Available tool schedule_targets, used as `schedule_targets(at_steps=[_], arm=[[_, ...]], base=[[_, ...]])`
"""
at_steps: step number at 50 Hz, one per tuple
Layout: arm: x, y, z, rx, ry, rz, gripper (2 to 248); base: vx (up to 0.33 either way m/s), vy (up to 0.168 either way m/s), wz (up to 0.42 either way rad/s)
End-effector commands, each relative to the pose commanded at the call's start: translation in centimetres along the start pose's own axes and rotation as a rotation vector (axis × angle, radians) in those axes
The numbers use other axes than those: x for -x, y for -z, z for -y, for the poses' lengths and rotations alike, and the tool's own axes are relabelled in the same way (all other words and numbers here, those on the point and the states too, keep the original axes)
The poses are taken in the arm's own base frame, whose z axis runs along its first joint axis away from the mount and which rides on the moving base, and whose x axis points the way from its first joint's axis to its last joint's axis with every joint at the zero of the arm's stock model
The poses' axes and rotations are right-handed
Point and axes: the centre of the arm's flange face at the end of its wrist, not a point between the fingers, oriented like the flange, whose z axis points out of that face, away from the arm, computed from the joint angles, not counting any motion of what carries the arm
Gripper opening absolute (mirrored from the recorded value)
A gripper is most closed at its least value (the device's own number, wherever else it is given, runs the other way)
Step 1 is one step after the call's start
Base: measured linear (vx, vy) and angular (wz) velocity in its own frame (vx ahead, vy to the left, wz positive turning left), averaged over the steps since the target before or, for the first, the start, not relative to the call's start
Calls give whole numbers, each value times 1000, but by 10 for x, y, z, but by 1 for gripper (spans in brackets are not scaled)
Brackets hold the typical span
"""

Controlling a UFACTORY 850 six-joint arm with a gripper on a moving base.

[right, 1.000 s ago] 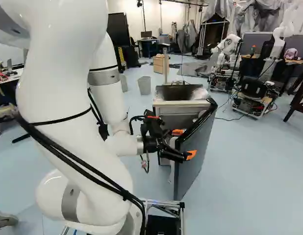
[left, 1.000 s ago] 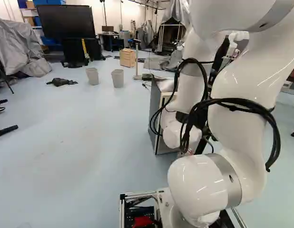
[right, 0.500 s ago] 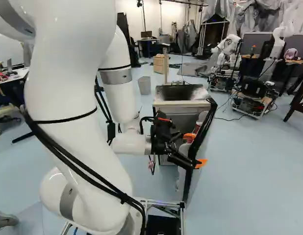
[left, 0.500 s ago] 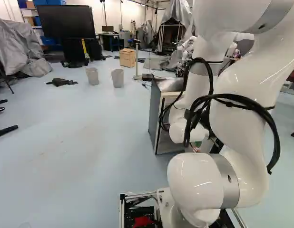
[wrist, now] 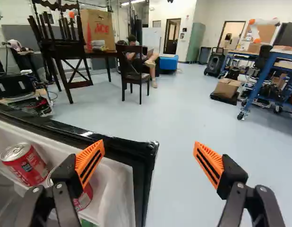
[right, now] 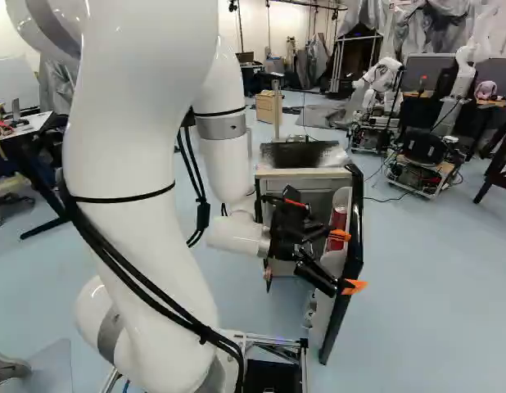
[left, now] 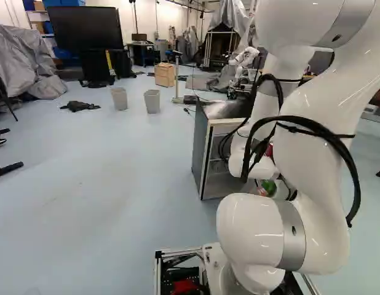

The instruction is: Grab a drink from the fridge

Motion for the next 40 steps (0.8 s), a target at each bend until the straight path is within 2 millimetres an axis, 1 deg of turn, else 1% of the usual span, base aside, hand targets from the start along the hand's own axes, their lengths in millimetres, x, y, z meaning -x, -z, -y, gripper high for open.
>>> schedule_targets(at_steps=[40], arm=[[-15, -87, 26, 201, -112, -25, 247]], base=[[0, 0, 0]])
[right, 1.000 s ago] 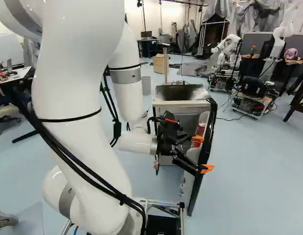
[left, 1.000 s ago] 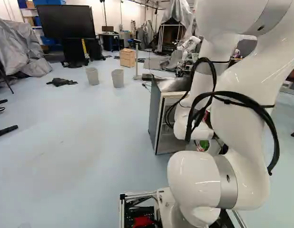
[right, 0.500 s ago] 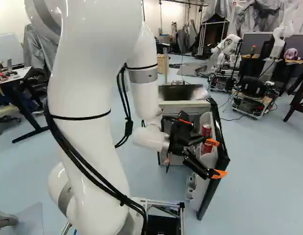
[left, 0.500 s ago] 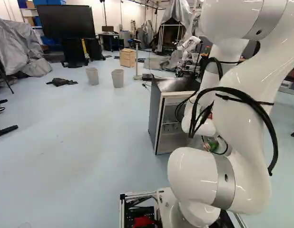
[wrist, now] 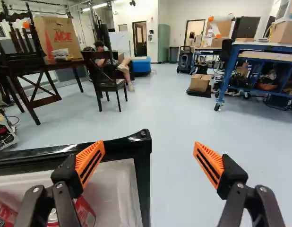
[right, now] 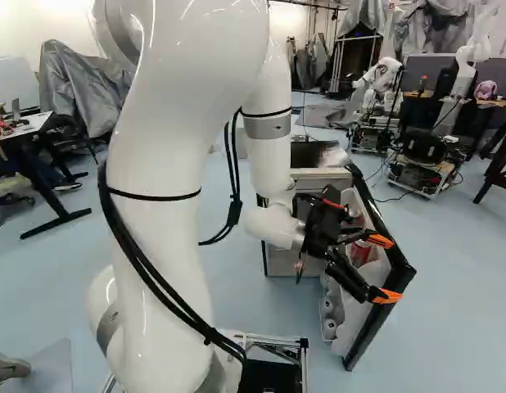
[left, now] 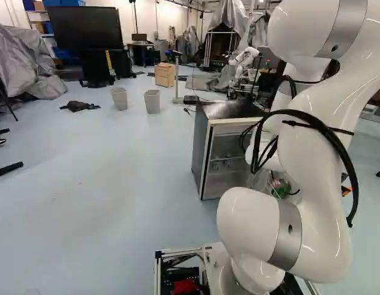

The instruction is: Grab a drink from the fridge

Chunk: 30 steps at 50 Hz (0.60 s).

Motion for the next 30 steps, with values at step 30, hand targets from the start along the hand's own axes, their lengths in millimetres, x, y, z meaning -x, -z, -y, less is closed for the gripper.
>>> schedule_targets(at_steps=[30], arm=[[-5, -43, 21, 77, -56, -19, 247]], base=[[0, 0, 0]])
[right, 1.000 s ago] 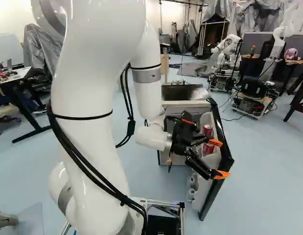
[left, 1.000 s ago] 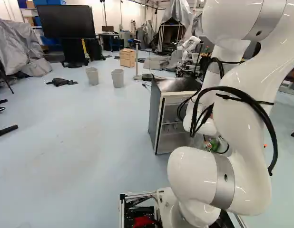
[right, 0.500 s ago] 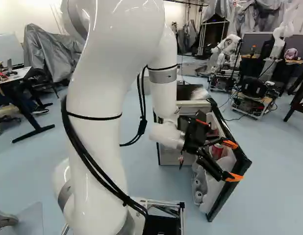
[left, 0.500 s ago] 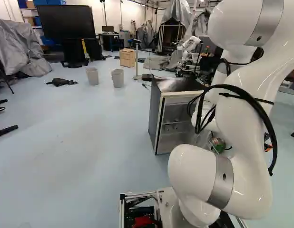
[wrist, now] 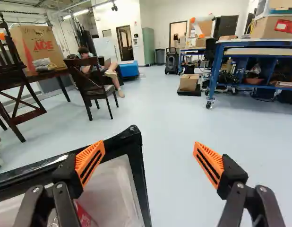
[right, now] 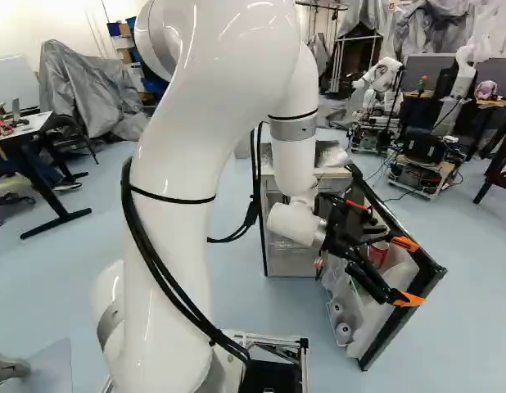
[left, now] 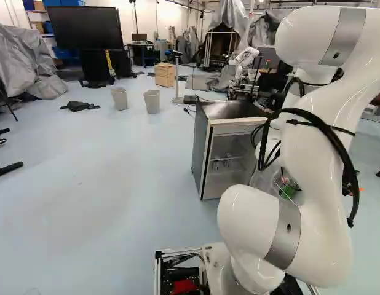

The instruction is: Grab a drink from the fridge

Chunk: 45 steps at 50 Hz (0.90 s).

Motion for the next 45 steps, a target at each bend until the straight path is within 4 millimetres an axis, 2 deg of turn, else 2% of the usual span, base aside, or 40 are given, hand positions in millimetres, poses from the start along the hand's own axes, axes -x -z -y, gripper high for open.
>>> schedule_targets(at_steps=[17, 45], arm=[[-1, 14, -21, -57, 40, 11, 247], [-4, 52, -57, -357, 150, 45, 247]], base=[[0, 0, 0], [0, 0, 0]])
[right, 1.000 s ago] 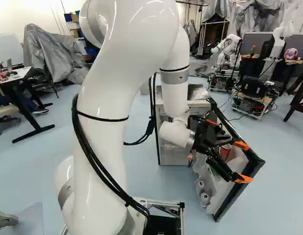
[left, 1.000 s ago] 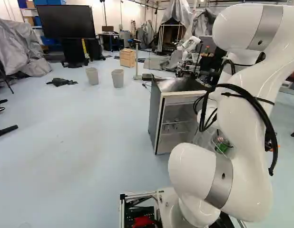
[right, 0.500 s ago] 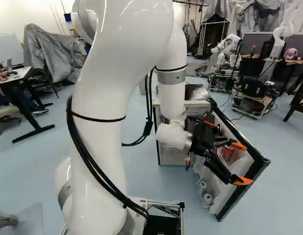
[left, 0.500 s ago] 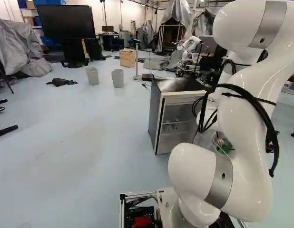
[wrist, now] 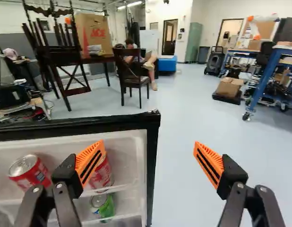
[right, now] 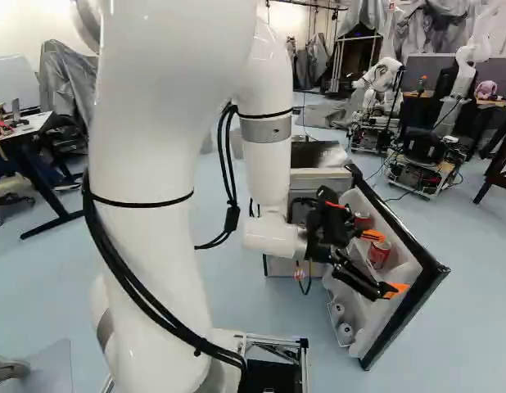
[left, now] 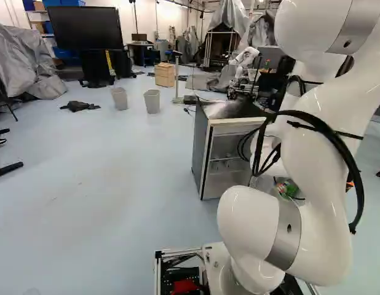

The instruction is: Grab a drink from the fridge

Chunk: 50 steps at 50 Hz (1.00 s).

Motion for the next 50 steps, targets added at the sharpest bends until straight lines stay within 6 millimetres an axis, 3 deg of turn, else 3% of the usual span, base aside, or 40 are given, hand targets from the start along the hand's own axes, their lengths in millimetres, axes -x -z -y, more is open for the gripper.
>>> schedule_targets(at_steps=[37, 50], arm=[[10, 74, -28, -437, 121, 38, 247], [13, 95, -27, -599, 154, 45, 247]], base=[[0, 0, 0], [0, 0, 0]])
